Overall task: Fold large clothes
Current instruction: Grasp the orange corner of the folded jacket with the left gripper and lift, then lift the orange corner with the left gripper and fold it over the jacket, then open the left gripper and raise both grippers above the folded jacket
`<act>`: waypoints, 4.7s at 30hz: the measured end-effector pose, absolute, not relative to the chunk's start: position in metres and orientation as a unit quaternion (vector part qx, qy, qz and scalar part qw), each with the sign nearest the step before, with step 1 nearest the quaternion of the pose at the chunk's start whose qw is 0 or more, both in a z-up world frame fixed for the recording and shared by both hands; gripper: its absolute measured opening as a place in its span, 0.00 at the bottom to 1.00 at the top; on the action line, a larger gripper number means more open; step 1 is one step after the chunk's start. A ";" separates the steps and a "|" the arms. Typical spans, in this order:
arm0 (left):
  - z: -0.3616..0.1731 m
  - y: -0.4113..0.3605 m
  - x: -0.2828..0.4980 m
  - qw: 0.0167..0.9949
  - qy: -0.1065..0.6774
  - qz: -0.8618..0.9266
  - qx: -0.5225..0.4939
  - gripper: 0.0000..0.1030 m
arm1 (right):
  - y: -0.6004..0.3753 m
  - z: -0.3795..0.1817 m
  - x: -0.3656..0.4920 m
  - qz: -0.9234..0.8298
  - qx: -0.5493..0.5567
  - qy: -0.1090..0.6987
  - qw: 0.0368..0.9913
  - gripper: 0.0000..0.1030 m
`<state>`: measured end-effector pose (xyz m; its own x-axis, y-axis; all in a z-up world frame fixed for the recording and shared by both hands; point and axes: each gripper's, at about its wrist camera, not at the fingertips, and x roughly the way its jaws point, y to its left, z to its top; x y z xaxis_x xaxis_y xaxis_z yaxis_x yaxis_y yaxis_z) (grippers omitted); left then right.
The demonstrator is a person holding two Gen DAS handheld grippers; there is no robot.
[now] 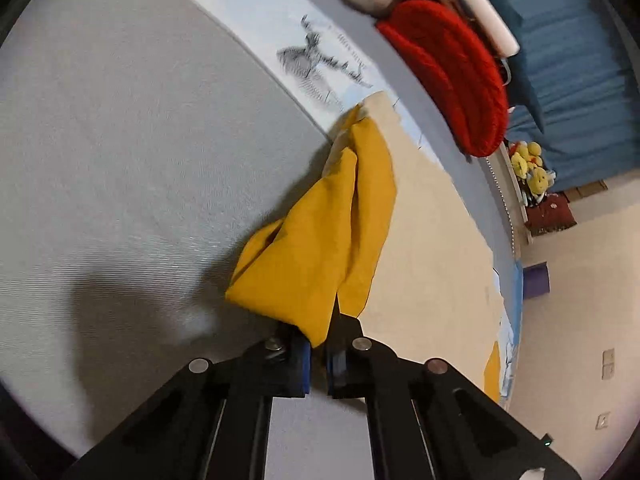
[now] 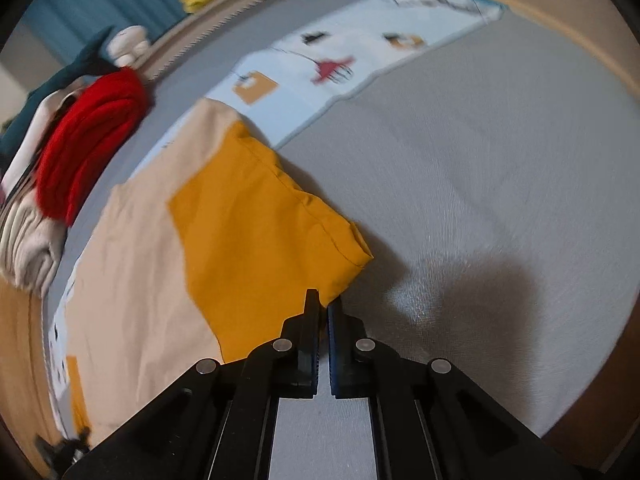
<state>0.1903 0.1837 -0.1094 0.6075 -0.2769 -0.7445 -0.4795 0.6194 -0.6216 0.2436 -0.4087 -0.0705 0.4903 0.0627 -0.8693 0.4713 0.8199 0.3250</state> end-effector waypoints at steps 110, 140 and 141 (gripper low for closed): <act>0.089 -0.097 0.218 0.894 0.422 -0.152 0.005 0.41 | -0.365 0.080 0.194 0.056 0.043 0.369 0.927 0.59; -0.010 -0.051 0.262 0.852 0.520 -0.057 -0.016 0.37 | -0.358 -0.062 0.247 0.044 0.090 0.573 0.813 0.59; -0.010 -0.050 0.262 0.852 0.520 -0.057 -0.019 0.37 | -0.364 -0.061 0.247 0.046 0.110 0.568 0.814 0.59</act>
<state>0.2625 -0.0499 -0.0101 0.4530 -0.1182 -0.8836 0.0778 0.9926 -0.0929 0.2473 -0.3638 -0.0606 0.3500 0.2002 -0.9151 0.0502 0.9715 0.2317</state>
